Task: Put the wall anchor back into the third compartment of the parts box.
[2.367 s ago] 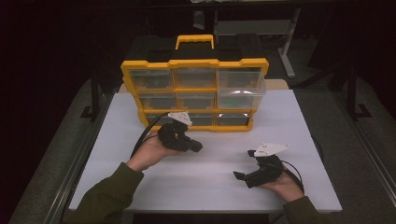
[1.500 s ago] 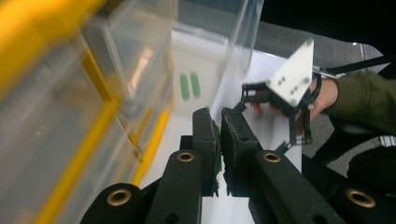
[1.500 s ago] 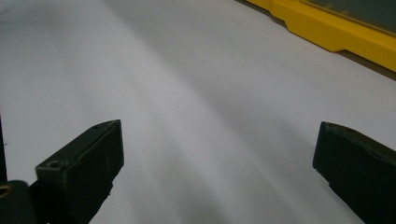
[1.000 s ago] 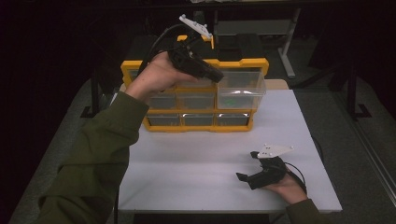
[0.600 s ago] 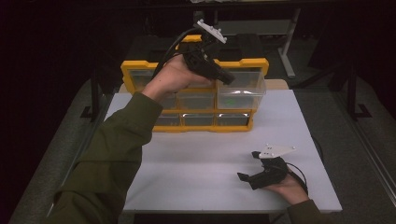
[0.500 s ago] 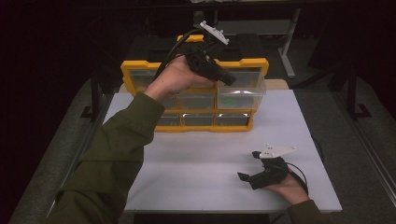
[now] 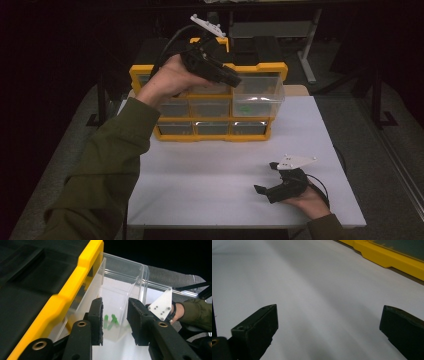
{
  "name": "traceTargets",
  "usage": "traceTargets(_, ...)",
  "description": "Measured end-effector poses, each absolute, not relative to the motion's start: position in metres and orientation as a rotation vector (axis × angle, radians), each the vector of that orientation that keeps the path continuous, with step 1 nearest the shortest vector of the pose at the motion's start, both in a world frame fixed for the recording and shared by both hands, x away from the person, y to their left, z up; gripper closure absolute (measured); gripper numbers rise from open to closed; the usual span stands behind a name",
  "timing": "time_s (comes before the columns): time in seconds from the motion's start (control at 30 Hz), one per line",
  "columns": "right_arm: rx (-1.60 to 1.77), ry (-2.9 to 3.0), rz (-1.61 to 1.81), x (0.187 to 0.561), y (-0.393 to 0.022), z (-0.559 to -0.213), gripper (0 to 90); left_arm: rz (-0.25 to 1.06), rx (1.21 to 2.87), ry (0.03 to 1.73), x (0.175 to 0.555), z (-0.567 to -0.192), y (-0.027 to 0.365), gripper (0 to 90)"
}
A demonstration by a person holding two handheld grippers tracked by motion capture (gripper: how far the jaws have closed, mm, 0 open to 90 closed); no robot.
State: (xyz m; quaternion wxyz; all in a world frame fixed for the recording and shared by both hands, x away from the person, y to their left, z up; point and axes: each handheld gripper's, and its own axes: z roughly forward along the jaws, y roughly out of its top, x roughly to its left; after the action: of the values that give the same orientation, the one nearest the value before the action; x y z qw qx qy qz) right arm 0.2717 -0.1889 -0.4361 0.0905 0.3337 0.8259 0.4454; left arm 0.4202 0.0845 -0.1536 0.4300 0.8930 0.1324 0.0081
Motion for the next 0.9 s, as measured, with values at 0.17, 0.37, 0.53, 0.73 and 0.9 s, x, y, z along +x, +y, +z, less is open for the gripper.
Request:
traceTargets(0.17,0.992,2.453,1.323,0.272,-0.189,-0.436,1.2,0.047,2.212,0.372,0.416,-0.156,0.107,58.7)
traceTargets(0.37,0.988,2.455,1.321,0.272,-0.188,-0.437,1.2,0.076,2.215,0.405,0.41,-0.168,0.129,47.9)
traceTargets(0.53,0.992,2.456,1.32,0.272,-0.187,-0.437,1.2,0.089,2.212,0.421,0.404,-0.183,0.145,40.7)
traceTargets(0.73,0.989,2.452,1.321,0.272,-0.187,-0.437,1.2,0.117,2.208,0.441,0.394,-0.198,0.16,34.9)
traceTargets(0.9,0.987,2.455,1.315,0.272,-0.187,-0.437,1.2,0.159,2.198,0.452,0.385,-0.21,0.17,31.3)
